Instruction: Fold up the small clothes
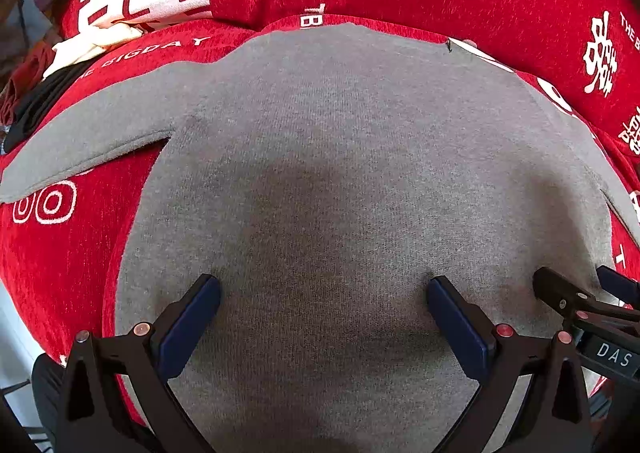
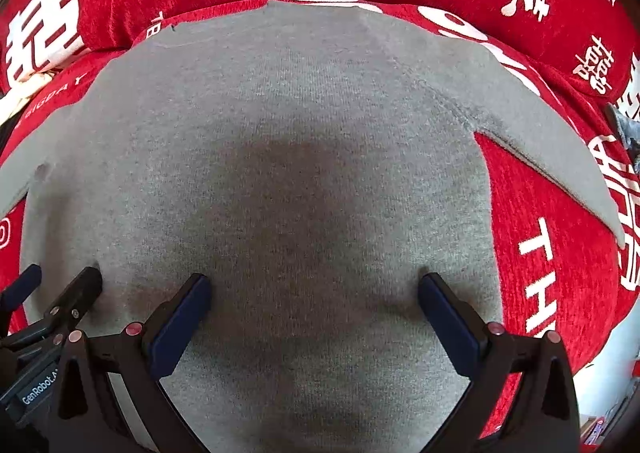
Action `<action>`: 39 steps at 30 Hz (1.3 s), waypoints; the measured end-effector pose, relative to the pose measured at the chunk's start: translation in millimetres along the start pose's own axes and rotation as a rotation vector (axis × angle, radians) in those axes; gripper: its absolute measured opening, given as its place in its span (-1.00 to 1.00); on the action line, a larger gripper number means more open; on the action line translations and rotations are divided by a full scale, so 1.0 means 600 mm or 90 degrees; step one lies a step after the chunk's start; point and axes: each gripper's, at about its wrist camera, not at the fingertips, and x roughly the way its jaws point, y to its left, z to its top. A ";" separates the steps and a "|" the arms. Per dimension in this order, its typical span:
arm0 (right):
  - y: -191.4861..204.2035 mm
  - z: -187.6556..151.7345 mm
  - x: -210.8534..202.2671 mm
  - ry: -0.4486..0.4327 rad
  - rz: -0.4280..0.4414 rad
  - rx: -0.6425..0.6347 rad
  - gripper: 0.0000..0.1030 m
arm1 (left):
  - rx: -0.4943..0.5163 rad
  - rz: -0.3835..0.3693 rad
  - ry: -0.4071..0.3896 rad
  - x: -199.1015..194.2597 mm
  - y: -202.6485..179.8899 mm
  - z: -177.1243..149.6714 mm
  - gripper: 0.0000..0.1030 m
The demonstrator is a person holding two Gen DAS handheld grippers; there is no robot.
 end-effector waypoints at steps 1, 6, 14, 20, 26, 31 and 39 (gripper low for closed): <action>0.000 0.000 0.000 -0.001 0.000 0.002 1.00 | 0.000 0.000 -0.002 0.000 0.000 -0.001 1.00; -0.001 -0.006 -0.003 -0.024 0.000 0.005 1.00 | 0.000 0.001 -0.015 -0.002 0.000 -0.005 1.00; -0.004 -0.014 -0.004 -0.056 0.005 -0.004 1.00 | 0.001 0.007 -0.009 -0.003 -0.005 -0.003 1.00; 0.002 -0.017 -0.018 -0.083 -0.013 -0.023 1.00 | -0.006 0.020 -0.001 -0.009 -0.007 0.006 1.00; -0.003 -0.012 -0.054 -0.141 -0.025 -0.032 1.00 | -0.004 0.035 -0.021 -0.027 -0.015 0.021 1.00; -0.018 -0.003 -0.080 -0.174 -0.022 -0.023 1.00 | -0.004 0.028 -0.021 -0.037 -0.029 0.033 1.00; -0.060 0.010 -0.092 -0.192 -0.019 0.006 1.00 | 0.020 0.030 -0.039 -0.057 -0.072 0.060 1.00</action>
